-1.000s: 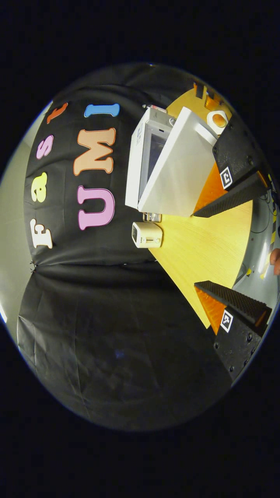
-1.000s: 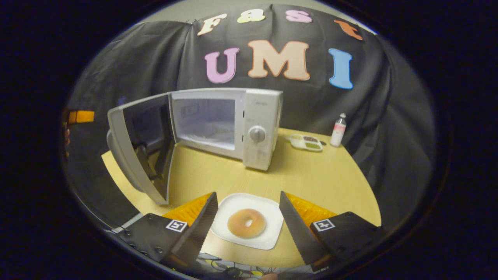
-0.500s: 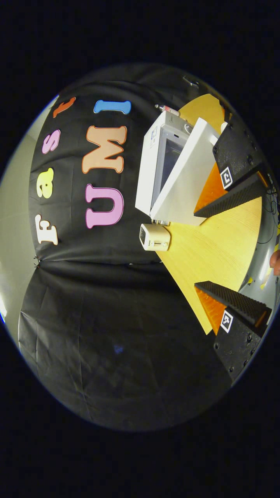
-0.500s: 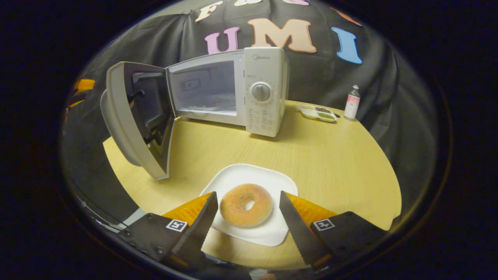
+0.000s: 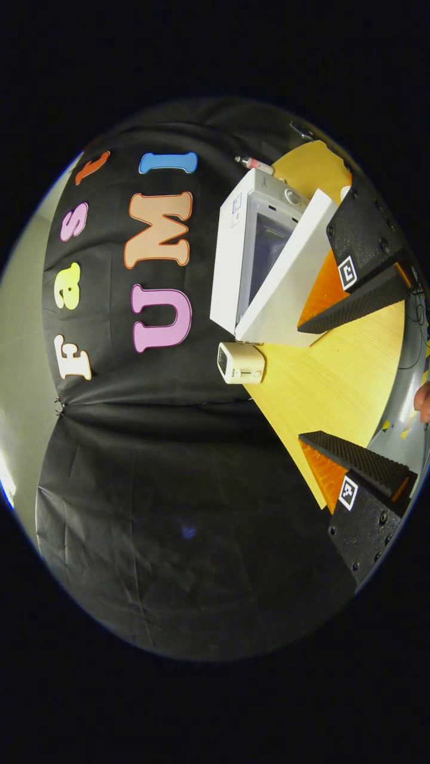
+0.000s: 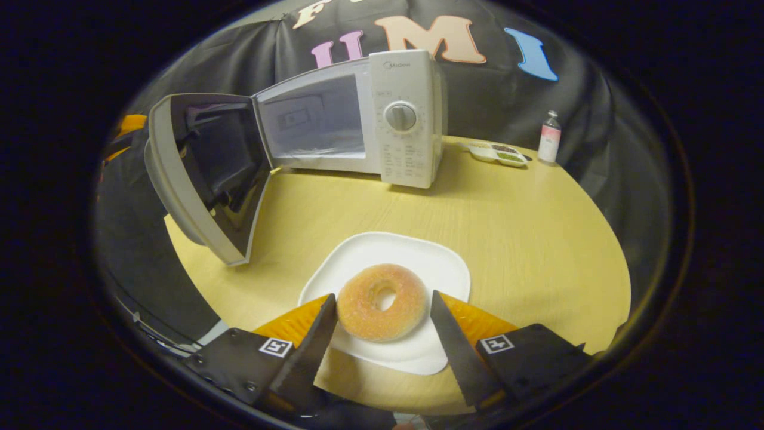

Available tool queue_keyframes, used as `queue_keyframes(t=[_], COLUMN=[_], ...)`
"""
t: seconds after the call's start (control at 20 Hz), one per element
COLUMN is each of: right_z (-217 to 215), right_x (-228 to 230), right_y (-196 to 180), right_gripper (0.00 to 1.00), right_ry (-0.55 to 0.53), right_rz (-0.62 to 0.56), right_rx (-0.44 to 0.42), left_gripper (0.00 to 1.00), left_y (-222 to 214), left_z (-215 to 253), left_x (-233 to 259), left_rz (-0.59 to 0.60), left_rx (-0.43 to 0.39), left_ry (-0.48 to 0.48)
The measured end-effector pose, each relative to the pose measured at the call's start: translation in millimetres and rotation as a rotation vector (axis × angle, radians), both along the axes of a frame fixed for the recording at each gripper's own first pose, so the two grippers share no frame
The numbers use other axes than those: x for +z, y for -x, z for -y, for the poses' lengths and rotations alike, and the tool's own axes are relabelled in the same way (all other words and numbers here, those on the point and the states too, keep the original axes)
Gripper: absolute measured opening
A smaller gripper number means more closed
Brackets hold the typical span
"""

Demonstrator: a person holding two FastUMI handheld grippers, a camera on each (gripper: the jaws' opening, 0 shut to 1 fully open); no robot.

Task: Open the microwave oven with the left hand, put the food in, and close the microwave oven.

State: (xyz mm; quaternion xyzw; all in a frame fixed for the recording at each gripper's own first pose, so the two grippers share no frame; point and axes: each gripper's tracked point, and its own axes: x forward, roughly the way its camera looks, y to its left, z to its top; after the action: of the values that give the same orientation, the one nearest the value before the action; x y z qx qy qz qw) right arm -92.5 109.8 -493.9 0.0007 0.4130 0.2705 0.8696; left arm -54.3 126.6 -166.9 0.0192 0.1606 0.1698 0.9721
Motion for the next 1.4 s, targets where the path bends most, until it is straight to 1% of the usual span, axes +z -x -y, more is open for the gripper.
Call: queue_keyframes(t=[0.05,0.15,0.2,0.3,0.35,0.5,0.55,0.6,0.65,0.75,0.8,0.85,0.95,1.0,1.15,1.3,1.4], right_z=[4.3,4.7,5.4,6.2,5.7,2.3,3.6,4.6,4.4,4.5,2.3,-0.8,-10.8,-18.3,-48.5,-80.9,-106.2], right_x=[1.3,-0.1,0.1,-1.6,-1.7,-2.7,-2.8,-3.1,-4.3,-2.4,1.9,7.0,18.0,25.6,48.8,69.8,83.4], right_y=[3.6,2.8,1.2,-1.3,-2.2,-3.7,-5.3,-4.8,-3.8,-6.0,-8.1,-10.6,-23.5,-32.4,-58.3,-86.9,-102.7], right_gripper=[0.8,0.81,0.87,0.72,0.72,0.72,0.72,0.78,0.56,0.56,0.63,0.56,0.56,0.56,0.56,0.56,0.56], right_ry=[-0.005,-0.01,-0.003,0.001,0.005,0.022,0.036,0.039,0.036,0.044,0.035,0.02,-0.013,-0.039,-0.135,-0.222,-0.295], right_rz=[-0.005,-0.012,-0.009,-0.02,-0.027,-0.039,-0.043,-0.055,-0.074,-0.082,-0.087,-0.092,-0.098,-0.097,-0.105,-0.085,-0.091], right_rx=[0.003,-0.002,-0.008,-0.025,-0.033,-0.05,-0.065,-0.093,-0.114,-0.136,-0.149,-0.164,-0.189,-0.205,-0.254,-0.289,-0.311], left_gripper=[0.97,0.97,0.97,0.96,0.96,0.97,0.95,0.96,0.97,0.95,0.95,0.96,0.95,0.97,0.96,0.95,0.95], left_y=[1.7,2.9,1.9,-5.7,-10.8,-32.9,-40.7,-46.9,-52.8,-63.6,-69.6,-73.8,-82.5,-86.2,-94.6,-99.8,-103.9], left_z=[-2.4,-3.8,-5.5,-6.3,-6.1,-0.1,-0.7,-2.9,-4.5,-5.6,-5.2,-4.7,-3.8,-3.0,-5.5,-15.0,-22.5], left_x=[-1.8,2.6,4.5,8.1,7.6,14.0,11.3,10.4,13.9,13.6,13.4,10.6,7.2,6.4,-1.4,-6.3,-5.8], left_rz=[-0.006,-0.002,0.0,0.008,0.012,0.053,0.049,0.048,0.06,0.064,0.062,0.056,0.05,0.05,0.04,0.029,0.029], left_rx=[0.008,0.009,0.005,-0.019,-0.037,-0.128,-0.152,-0.171,-0.189,-0.22,-0.238,-0.253,-0.283,-0.294,-0.316,-0.317,-0.316], left_ry=[-0.001,-0.012,-0.017,-0.022,-0.023,0.001,0.006,0.006,0.001,-0.002,-0.003,-0.005,-0.005,-0.003,0.009,0.008,0.002])
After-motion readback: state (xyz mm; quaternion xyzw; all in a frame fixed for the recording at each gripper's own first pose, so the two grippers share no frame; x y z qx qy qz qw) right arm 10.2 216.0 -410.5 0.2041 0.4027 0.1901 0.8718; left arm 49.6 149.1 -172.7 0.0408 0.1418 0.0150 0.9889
